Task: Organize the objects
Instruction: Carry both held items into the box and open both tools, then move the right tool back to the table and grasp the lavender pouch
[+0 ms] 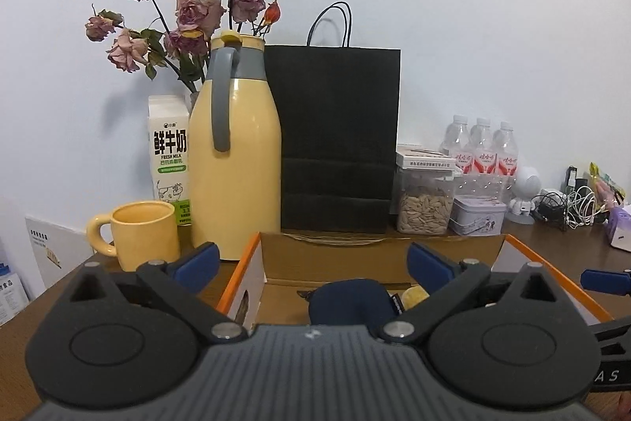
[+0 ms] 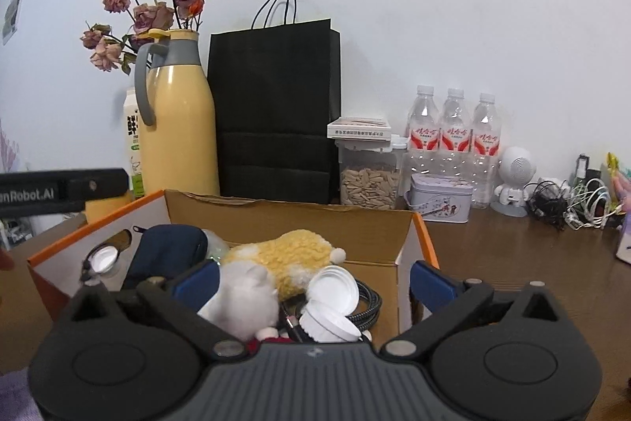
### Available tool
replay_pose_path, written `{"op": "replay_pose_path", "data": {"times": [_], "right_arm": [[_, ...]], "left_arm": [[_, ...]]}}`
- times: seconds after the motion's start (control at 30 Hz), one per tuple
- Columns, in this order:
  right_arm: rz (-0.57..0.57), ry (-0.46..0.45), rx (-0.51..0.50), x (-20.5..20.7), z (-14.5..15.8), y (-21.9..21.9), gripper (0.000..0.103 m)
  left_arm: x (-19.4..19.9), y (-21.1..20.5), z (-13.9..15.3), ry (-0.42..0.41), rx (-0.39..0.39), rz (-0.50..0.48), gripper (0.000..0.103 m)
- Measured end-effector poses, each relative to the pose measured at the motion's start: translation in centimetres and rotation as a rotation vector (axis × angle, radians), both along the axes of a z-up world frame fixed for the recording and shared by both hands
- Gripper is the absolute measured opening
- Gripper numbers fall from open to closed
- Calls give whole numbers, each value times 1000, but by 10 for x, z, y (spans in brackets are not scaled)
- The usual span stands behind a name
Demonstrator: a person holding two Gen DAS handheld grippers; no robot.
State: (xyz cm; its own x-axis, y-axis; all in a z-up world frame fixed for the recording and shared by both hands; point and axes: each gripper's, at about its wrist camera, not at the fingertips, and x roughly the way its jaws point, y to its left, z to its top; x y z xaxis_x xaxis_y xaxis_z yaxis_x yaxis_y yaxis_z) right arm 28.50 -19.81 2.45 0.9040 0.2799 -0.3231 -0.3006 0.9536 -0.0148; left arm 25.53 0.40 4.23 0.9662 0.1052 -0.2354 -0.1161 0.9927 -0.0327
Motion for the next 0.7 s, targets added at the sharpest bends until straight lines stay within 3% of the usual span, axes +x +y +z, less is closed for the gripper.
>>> {"op": "replay_pose_path", "data": {"times": [0.7], "right_arm": [[-47,-75,26,-16,6,-7,103]], "left_arm": [[-10,0,-1,3,4,-4,103]]}}
